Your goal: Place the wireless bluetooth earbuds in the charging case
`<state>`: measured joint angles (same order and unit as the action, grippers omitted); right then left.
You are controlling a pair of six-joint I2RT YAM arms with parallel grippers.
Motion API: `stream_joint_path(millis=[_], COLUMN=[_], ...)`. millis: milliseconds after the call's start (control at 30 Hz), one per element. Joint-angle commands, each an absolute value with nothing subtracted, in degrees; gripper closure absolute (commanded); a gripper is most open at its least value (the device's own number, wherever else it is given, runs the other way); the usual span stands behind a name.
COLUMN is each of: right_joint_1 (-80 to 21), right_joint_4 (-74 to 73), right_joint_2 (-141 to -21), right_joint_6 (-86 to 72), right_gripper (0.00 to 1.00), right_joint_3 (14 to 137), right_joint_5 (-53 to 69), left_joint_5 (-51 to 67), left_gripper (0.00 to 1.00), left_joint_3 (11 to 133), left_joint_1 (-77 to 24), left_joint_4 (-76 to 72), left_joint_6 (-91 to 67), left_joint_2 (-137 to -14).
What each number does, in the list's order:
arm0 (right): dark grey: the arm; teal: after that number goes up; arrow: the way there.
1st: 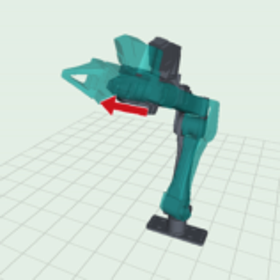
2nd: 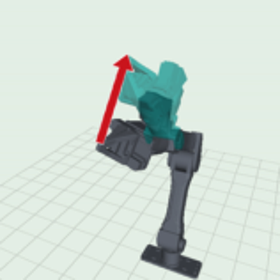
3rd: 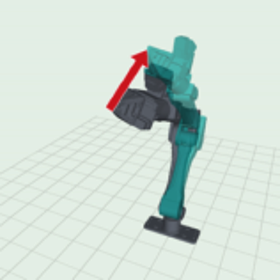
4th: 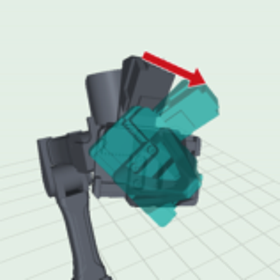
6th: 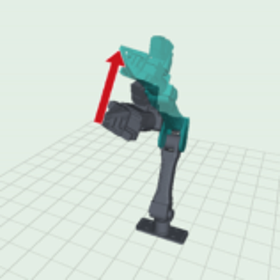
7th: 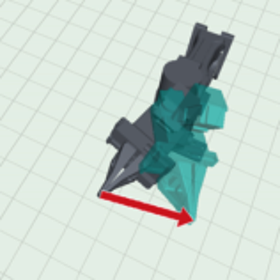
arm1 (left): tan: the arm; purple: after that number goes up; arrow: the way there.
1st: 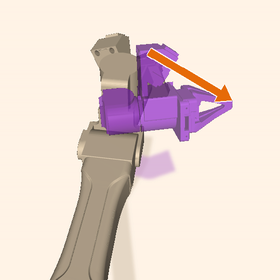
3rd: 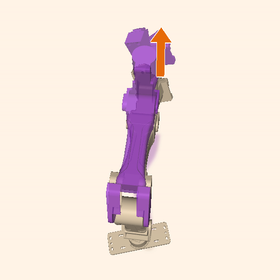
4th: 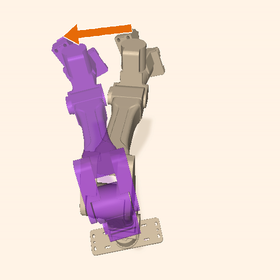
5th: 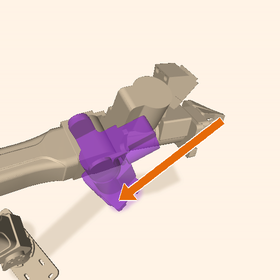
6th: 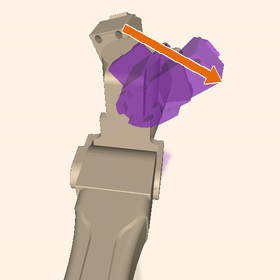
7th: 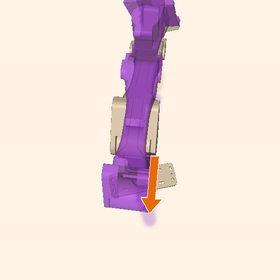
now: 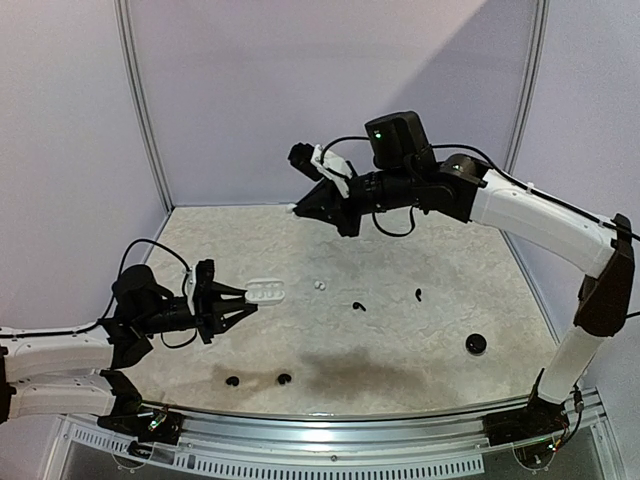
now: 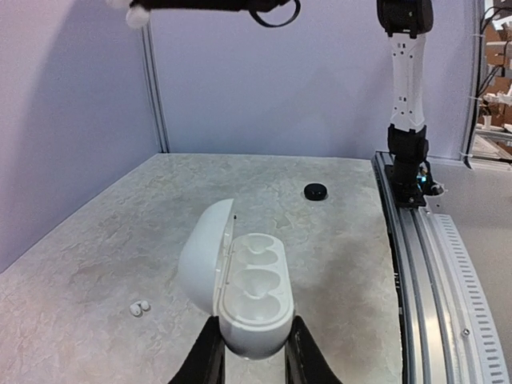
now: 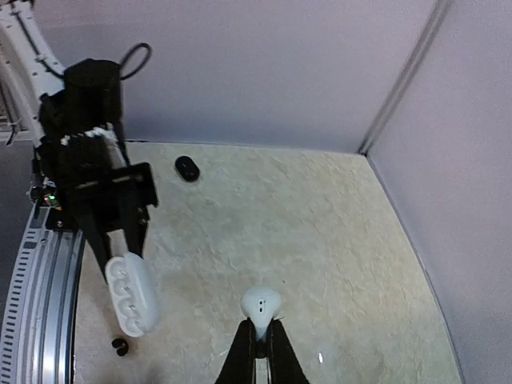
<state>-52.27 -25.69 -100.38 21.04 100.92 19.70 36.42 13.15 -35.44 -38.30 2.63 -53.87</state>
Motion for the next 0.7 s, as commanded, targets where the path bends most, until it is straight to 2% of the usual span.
stream_joint_path(millis=[0,200,667], right_joint_1=[-57.6,-62.6,-65.4], right_joint_4=[-22.5,-26.7,-26.7], right_joint_2=[-99.8,-100.1,-101.1], right_joint_6=[27.7,37.5,43.0], right_gripper=[1.0,1.0,1.0], right_joint_3=[98.3,97.9,96.2], right_joint_5=[23.6,26.5,19.8], left_joint_5=[39.6,39.7,39.9], left_gripper=[1.0,1.0,1.0], left_joint_3=[14.9,15.3,15.4], left_joint_1=[-35.1,-35.7,-36.7], left_joint_4=[-39.5,-39.8,-41.0], left_joint_6=[6.2,6.7,12.4], left_joint_2=[-54.9,-55.6,-56.9])
